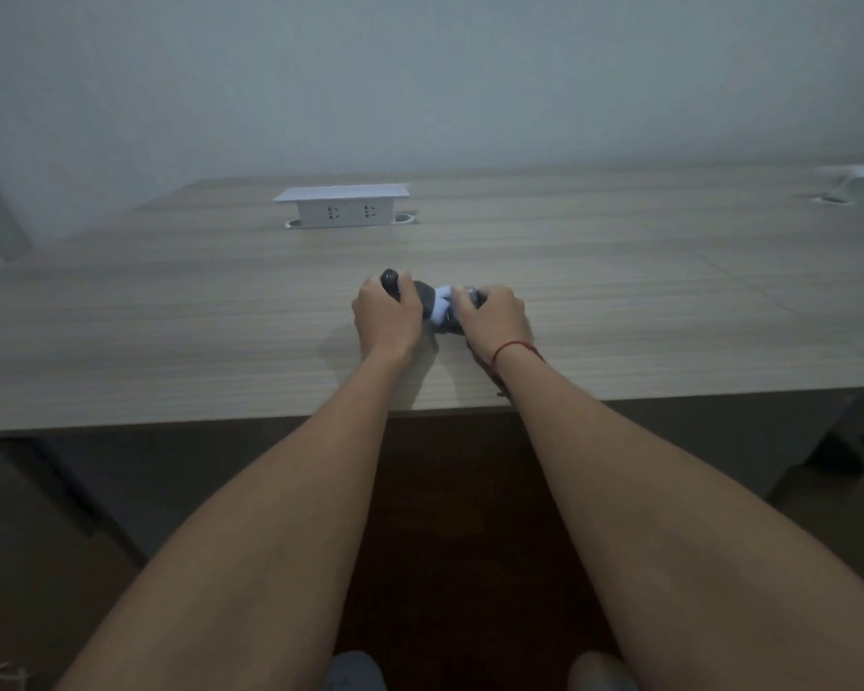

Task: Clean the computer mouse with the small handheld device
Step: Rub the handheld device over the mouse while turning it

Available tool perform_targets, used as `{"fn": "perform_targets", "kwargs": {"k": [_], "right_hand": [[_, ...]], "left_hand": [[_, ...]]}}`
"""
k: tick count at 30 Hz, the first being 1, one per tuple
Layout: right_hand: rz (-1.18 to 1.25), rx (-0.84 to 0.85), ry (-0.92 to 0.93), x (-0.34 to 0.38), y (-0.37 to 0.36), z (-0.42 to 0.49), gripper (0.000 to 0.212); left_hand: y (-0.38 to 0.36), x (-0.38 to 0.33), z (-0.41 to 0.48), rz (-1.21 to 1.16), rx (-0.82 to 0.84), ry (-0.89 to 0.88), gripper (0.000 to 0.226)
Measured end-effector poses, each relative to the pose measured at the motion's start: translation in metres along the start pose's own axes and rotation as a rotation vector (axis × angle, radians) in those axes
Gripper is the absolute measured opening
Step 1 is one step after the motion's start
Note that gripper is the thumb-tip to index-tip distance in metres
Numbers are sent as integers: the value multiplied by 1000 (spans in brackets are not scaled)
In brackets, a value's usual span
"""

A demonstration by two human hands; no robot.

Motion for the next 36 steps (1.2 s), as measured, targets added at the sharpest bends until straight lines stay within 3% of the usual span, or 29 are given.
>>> {"fn": "perform_targets", "kwargs": {"k": [12, 22, 30, 36], "right_hand": [[38, 71, 58, 1, 0, -3, 42], [44, 26, 20, -1, 0, 1, 41], [32, 80, 54, 1, -4, -3, 42], [20, 56, 27, 0, -1, -2, 42]], "left_hand": [[1, -2, 1, 59, -30, 45, 35], [-1, 13, 0, -146, 132, 94, 35], [6, 4, -1, -51, 21, 79, 21], [4, 5, -5, -163, 80, 93, 33]]}}
Point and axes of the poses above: each hand's wrist, its own z-axis towards the middle knuckle, its own y-axis out of the back of the hand, x = y × z, the point moved 6 cm from there along z, towards the middle knuckle, and after that the axes turned 9 degrees about z, right-handed, at the moved point
